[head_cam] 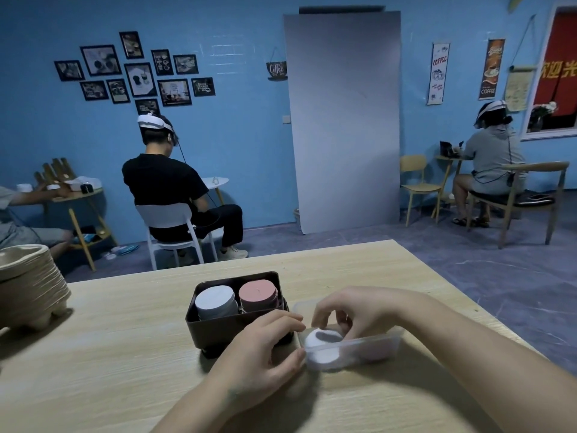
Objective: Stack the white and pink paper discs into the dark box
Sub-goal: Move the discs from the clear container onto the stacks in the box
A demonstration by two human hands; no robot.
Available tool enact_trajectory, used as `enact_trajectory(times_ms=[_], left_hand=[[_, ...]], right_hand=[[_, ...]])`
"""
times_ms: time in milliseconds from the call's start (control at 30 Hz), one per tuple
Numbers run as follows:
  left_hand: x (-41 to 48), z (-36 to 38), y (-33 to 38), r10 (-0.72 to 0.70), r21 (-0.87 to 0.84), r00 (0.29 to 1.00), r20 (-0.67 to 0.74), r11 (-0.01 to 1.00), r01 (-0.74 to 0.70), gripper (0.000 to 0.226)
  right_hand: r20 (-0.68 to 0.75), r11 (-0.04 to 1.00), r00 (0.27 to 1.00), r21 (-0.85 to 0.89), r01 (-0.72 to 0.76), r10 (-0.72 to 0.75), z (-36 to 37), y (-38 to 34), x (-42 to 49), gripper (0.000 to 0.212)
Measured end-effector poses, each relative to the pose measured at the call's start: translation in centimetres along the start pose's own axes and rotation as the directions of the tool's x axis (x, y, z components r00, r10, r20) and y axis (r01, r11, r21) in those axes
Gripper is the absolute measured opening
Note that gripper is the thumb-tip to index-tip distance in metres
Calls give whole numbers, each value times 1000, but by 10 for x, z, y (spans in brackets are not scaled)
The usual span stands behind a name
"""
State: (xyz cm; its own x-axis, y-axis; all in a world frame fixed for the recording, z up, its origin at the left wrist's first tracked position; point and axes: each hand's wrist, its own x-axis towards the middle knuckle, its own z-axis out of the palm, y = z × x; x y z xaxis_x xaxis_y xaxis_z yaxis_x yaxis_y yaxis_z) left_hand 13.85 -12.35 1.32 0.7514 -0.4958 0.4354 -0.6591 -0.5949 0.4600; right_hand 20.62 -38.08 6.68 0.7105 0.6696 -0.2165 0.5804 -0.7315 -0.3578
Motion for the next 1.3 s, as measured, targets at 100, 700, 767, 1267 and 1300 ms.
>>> enact_trajectory(times_ms=[100,700,767,1267,1300], left_hand=[[-2,-2,-1,13,81,1000,18,997,-14,42],[-51,-84,-58,11,379,977,-212,923,72,44],[-59,-91,-73,-28,391,971,-239,912,123,45],[-80,-89,-103,-90,253,960,-265,954,159,52],[-80,-88,-103,-94,237,959,-267,958,160,51]], right_hand=[[-63,996,997,82,-33,38,-9,-1,-10,47],[-393,992,919,100,73,-28,-24,-74,59,39],[-418,994,908,82,68,-27,-23,-84,77,37],[-466,996,885,63,58,-22,-7,-109,149,27],[-457,996,889,58,63,-30,-6,-109,150,25]])
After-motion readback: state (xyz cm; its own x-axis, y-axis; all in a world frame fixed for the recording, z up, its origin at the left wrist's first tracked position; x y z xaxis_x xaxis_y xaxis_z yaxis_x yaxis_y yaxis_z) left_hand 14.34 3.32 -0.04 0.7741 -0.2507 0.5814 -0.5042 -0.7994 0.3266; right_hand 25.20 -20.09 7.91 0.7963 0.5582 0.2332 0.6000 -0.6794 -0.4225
